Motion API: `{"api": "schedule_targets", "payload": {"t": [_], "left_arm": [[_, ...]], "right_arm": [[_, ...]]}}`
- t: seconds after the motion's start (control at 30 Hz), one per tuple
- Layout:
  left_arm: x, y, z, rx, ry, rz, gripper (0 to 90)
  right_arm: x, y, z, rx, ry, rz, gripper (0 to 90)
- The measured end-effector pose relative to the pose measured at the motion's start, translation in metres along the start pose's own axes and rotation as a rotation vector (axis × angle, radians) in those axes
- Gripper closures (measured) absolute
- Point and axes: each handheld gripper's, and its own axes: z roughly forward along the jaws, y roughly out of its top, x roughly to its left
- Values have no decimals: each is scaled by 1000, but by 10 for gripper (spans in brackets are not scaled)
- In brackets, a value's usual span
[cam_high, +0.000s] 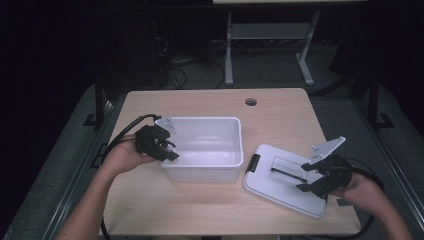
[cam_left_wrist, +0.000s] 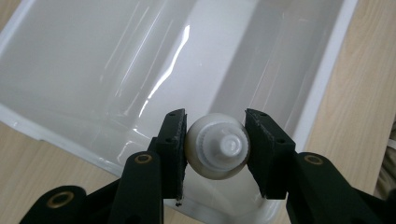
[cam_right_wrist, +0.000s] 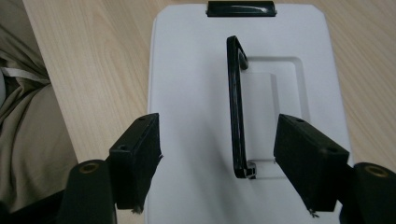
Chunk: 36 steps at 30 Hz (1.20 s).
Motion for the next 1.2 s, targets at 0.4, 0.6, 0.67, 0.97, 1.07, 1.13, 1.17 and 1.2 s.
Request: {"api": "schedule_targets", "payload": {"t": [0.4,0.6,0.67,0.97,1.07,1.13,1.17,1.2], "left_arm": [[2,1,6,0,7,3,598],[2,-3,13,-10,11,-15,597],[2,-4,14,-18,4,-16,597],[2,-3,18,-11,17,-10,598],[1,-3,20,-3,28,-7,597],[2,-5,20,-17,27,-12,597],[2,-5,20,-17,25,-15,597],[2,-6,21,-18,29,-20,597]], "right_arm": [[0,1,1,2,-3,-1,311],[0,1,1,1,-1,1,311],[0,1,1,3,0,-2,311],[1,3,2,6,2,2,310],[1,3,3,5,3,-3,310],[1,4,4,2,4,-11,310],[1,4,4,4,4,-7,310],[1,4,4,6,5,-6,309]]}}
